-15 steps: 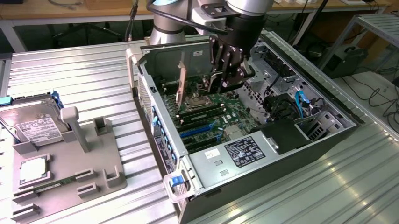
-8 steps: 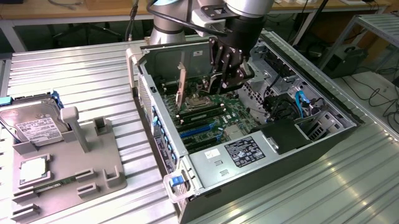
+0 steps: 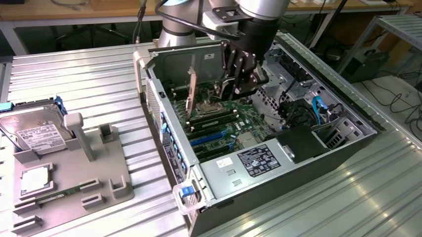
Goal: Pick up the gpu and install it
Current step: 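Insert the gpu into the slot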
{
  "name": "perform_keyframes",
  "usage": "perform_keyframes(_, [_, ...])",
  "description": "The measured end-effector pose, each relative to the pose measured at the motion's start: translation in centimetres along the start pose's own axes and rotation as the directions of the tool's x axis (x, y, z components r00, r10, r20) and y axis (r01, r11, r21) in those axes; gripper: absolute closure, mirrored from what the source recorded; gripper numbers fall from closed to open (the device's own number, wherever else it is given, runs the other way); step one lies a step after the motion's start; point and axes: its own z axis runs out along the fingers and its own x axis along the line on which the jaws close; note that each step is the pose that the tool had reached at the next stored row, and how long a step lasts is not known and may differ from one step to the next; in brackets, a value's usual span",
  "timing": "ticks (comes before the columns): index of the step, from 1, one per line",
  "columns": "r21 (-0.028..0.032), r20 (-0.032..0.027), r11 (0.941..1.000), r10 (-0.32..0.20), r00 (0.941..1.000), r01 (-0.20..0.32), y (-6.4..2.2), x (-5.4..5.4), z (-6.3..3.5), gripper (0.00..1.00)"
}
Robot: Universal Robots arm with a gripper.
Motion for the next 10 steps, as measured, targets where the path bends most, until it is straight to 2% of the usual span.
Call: perform_keyframes(10, [0.0000, -0.0001, 1.0000, 0.000, 1.0000, 0.000, 0.00, 0.00, 0.22, 0.72])
